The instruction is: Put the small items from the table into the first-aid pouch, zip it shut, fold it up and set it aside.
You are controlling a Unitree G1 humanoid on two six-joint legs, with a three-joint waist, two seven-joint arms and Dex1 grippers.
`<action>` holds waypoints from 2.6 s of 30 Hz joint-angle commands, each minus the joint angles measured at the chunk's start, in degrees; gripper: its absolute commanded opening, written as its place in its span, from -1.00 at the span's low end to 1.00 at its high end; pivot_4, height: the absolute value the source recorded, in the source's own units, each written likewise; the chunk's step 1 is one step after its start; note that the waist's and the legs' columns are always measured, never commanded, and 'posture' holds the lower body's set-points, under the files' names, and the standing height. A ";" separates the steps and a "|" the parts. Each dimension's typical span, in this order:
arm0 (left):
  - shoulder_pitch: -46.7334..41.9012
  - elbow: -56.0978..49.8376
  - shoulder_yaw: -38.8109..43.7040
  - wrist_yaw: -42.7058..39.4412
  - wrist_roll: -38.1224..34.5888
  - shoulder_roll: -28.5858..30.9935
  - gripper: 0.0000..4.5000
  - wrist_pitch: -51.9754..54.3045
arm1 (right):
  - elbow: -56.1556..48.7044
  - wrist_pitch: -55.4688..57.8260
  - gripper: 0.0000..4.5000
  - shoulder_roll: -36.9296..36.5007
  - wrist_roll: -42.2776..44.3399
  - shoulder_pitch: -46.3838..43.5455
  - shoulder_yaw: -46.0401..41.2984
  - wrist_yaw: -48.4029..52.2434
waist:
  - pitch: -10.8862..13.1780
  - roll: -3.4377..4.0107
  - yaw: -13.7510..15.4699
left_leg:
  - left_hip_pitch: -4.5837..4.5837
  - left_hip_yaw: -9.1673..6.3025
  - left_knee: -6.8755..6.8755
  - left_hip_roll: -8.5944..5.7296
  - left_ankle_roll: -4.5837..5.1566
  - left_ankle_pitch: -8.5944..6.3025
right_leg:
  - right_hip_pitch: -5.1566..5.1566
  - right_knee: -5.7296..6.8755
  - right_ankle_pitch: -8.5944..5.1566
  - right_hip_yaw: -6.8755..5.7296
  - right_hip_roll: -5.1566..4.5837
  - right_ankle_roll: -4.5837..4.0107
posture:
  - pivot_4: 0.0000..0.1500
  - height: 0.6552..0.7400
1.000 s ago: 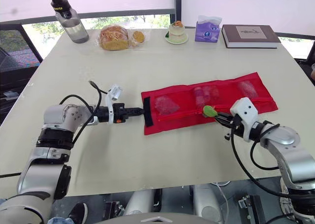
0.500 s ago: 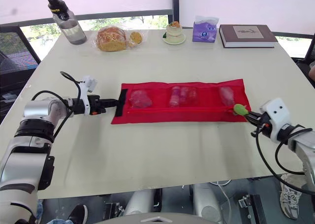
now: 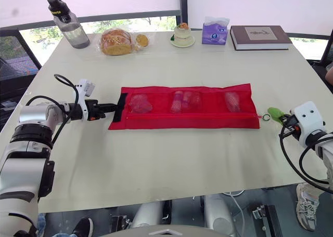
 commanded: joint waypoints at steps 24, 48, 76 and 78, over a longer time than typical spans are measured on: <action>11.50 -12.36 8.39 2.51 1.46 6.58 -0.14 3.91 | -16.54 16.83 1.00 8.66 19.10 1.70 -10.73 -2.30 | 0.00 0.00 -0.74 | 0.34 -0.04 -0.40 0.02 0.00 0.00 | 0.00 0.01 0.03 0.33 0.08 -0.10 | 1.00 0.97; 8.99 -54.21 7.41 -19.94 -16.88 5.34 0.98 -1.22 | -9.39 23.44 1.00 25.42 31.44 -2.41 -5.80 -11.06 | 0.12 -0.22 0.53 | -0.08 -0.09 -0.22 -0.08 0.01 0.01 | -0.04 -0.12 0.05 0.01 -0.06 -0.16 | 1.00 0.97; 10.02 -58.57 5.12 -23.33 -19.15 5.90 1.00 -4.04 | -6.52 20.69 -0.97 28.46 35.95 -5.55 -5.01 -10.04 | 0.14 -0.20 0.95 | -0.06 -0.13 -0.11 0.00 0.01 0.01 | -0.03 -0.06 0.00 0.00 0.06 -0.09 | 1.00 0.97; 9.47 -58.81 5.47 -22.44 -19.77 5.77 1.00 -3.46 | -6.97 20.51 -0.97 26.46 36.54 -4.22 -7.11 -9.53 | 0.14 -0.19 1.07 | -0.12 -0.16 -0.11 -0.02 0.01 0.01 | -0.03 -0.08 0.01 -0.05 0.03 -0.10 | 1.00 0.97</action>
